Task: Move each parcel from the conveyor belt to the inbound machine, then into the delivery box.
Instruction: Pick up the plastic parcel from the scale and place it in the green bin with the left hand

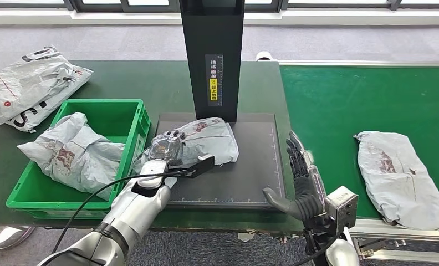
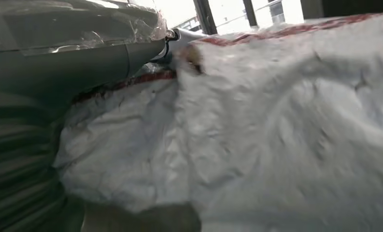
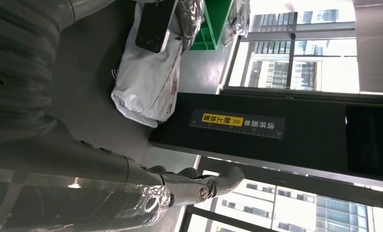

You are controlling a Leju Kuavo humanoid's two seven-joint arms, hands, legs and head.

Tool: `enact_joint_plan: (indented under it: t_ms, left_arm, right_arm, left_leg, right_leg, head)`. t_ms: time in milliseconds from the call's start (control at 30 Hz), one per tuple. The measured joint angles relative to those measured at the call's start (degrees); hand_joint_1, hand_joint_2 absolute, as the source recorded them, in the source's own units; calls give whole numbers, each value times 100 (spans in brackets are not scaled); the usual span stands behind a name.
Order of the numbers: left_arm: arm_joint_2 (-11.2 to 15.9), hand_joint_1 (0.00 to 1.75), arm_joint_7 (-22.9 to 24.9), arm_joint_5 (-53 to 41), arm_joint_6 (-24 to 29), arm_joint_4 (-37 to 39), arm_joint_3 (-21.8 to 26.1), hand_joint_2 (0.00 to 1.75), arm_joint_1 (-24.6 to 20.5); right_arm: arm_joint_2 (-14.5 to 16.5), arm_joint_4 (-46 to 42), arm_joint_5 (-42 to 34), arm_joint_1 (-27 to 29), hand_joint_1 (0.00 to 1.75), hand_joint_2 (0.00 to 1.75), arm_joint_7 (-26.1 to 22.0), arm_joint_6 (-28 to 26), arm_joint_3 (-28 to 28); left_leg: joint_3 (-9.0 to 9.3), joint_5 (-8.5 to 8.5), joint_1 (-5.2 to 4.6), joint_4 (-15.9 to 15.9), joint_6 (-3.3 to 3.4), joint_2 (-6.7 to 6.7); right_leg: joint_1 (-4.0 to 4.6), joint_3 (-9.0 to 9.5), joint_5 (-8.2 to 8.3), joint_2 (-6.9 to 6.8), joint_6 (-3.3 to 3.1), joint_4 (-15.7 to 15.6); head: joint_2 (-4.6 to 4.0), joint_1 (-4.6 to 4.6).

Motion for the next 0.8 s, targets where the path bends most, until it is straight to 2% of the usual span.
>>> enact_joint_plan:
  t_ms: [367,533,633,800]
  left_arm:
    - [26,175,-19,-3,155,313,103,175,-207]
    - [27,175,-136,-2,586,209,306,175,-174]
    - [28,175,-367,46,1123,-356,569,175,9]
    - [17,175,-737,362,1473,-1991,1001,175,495]
  right_arm:
    - [32,4,27,-81,0,175,19,-7,-46]
    - [59,1,71,-72,0,175,20,-74,-145]
    - [60,-37,56,-20,0,175,22,-176,-212]
    - [73,-178,26,113,0,175,29,-250,-361]
  left_leg:
    - [0,0,0,0,0,2]
    - [-2,-1,0,0,0,2]
    - [-3,-1,0,0,0,2]
    - [-7,-5,0,0,-1,4]
  right_leg:
    - [0,-1,0,0,0,0]
    - [0,-4,0,1,0,0]
    - [0,-5,0,5,0,0]
    - [0,-9,-2,9,-1,0]
  head:
    - [0,0]
    - [0,0]
    - [0,0]
    - [0,0]
